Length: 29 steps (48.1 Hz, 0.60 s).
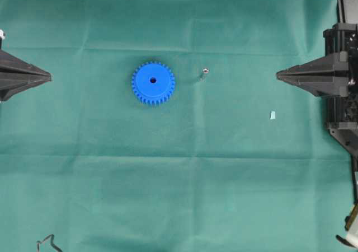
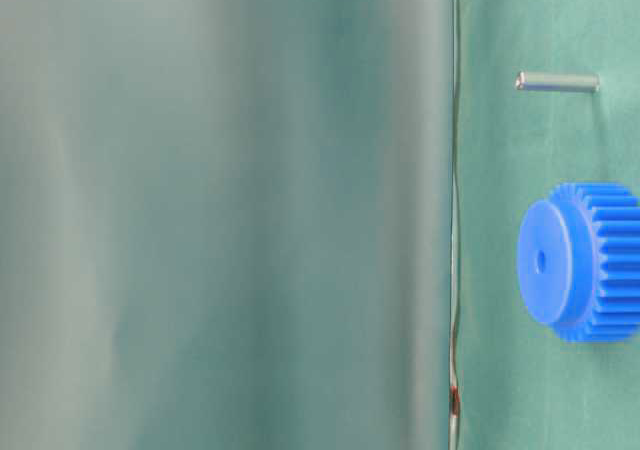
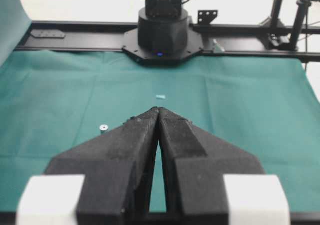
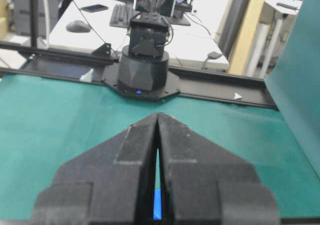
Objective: Insert the shaft into the center hole of the gear.
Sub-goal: 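Open the right gripper and start moving it toward the silver shaft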
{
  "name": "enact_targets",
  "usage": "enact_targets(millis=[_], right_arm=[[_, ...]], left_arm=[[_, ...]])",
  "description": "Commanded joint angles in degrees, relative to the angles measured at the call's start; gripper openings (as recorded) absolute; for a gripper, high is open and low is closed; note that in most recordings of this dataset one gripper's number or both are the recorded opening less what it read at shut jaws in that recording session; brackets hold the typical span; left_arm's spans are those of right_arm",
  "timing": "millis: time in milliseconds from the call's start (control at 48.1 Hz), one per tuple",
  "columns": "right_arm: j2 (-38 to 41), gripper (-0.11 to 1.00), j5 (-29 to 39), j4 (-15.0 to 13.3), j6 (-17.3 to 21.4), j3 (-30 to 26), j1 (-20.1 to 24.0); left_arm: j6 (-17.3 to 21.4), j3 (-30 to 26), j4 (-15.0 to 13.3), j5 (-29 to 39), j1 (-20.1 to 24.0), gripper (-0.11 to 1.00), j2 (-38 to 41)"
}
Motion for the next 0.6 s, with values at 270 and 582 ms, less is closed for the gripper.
enact_targets(millis=[270, 582], right_arm=[[0.6, 0.03, 6.2, 0.7, 0.5, -3.3, -0.5], [3.5, 0.03, 6.2, 0.8, 0.6, -3.7, -2.7]], left_arm=[[-0.2, -2.5, 0.9, 2.5, 0.0, 0.00, 0.2], [-0.2, -2.5, 0.9, 2.5, 0.1, 0.00, 0.1]])
